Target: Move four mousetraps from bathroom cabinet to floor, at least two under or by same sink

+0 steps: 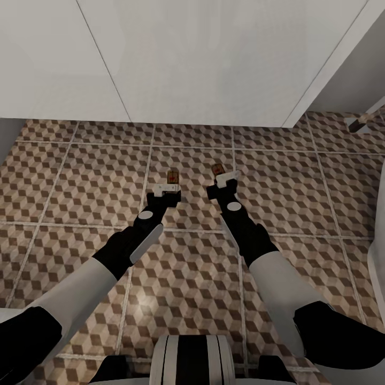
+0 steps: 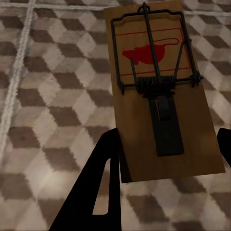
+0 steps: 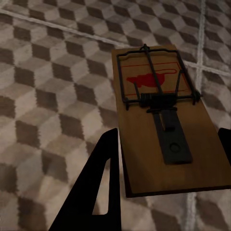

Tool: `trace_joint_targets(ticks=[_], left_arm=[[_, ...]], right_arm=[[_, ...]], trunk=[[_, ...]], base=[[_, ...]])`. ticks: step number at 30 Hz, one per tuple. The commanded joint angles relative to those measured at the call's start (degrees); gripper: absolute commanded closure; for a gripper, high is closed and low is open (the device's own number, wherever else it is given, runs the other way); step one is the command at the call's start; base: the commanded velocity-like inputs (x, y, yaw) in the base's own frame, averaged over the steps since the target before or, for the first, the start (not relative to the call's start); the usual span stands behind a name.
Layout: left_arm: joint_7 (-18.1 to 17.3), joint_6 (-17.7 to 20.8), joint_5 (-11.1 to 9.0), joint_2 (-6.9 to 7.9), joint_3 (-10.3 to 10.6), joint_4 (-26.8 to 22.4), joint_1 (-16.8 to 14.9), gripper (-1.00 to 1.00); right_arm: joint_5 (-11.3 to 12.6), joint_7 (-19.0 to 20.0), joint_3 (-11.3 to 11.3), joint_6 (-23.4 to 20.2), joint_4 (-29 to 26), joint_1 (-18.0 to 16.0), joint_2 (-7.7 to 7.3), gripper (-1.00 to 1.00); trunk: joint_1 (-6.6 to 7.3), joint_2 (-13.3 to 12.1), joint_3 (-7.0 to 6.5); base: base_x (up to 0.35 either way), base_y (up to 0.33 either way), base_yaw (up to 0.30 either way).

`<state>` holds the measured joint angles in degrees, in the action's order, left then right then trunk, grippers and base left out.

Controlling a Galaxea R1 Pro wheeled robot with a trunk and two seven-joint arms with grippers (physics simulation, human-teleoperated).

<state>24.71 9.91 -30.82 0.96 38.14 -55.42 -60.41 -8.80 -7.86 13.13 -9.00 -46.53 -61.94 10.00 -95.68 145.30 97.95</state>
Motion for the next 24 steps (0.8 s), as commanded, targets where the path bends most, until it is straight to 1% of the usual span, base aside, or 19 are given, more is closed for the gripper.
trace_joint_targets(ticks=[1, 6, 12, 14, 17, 20, 24], left_arm=[[0.51, 0.20, -0.29, 0.12, 0.28, -0.34, -0.06, 1.00], [0.59, 0.27, -0.29, 0.23, 0.84, -0.69, -0.06, 1.00], [0.68, 0.27, -0.21, 0.18, 0.96, -0.93, -0.06, 1.00], [0.68, 0.30, -0.24, 0.15, 0.97, -1.87, -0.06, 1.00], [0.73, 0.37, -0.26, 0.24, 0.97, -3.24, -0.06, 1.00], [0.76, 1.16, -0.26, 0.26, 0.97, -3.59, -0.06, 1.00], [0.74, 1.77, -0.21, 0.27, 0.97, -4.19, -0.06, 1.00]], right_arm=[[-0.51, -0.31, 0.17, -0.49, -0.13, -0.02, 0.00, 1.00], [-0.52, -0.28, 0.22, -0.49, -0.20, -0.02, 0.00, 1.00], [-0.52, -0.09, 0.22, -0.49, -0.07, -0.02, 0.00, 1.00], [-0.52, -0.01, 0.29, -0.49, -0.01, -0.02, 0.00, 1.00], [-0.52, 0.01, 1.27, -0.49, 0.03, -0.02, 0.00, 1.00], [-0.52, -0.02, 2.22, -0.49, 0.04, -0.02, 0.00, 1.00], [-0.52, -0.05, 2.47, -0.49, 0.04, -0.02, 0.00, 1.00]], trunk=[[0.01, 0.01, 0.03], [0.01, 0.01, 0.03], [0.01, 0.01, 0.03], [0.01, 0.01, 0.03], [0.01, 0.01, 0.03], [0.01, 0.01, 0.03], [-0.10, 0.07, 0.92]], base=[[0.000, 0.000, 0.000], [0.000, 0.000, 0.000], [0.000, 0.000, 0.000], [0.000, 0.000, 0.000], [0.000, 0.000, 0.000], [0.000, 0.000, 0.000], [0.000, 0.000, 0.000]])
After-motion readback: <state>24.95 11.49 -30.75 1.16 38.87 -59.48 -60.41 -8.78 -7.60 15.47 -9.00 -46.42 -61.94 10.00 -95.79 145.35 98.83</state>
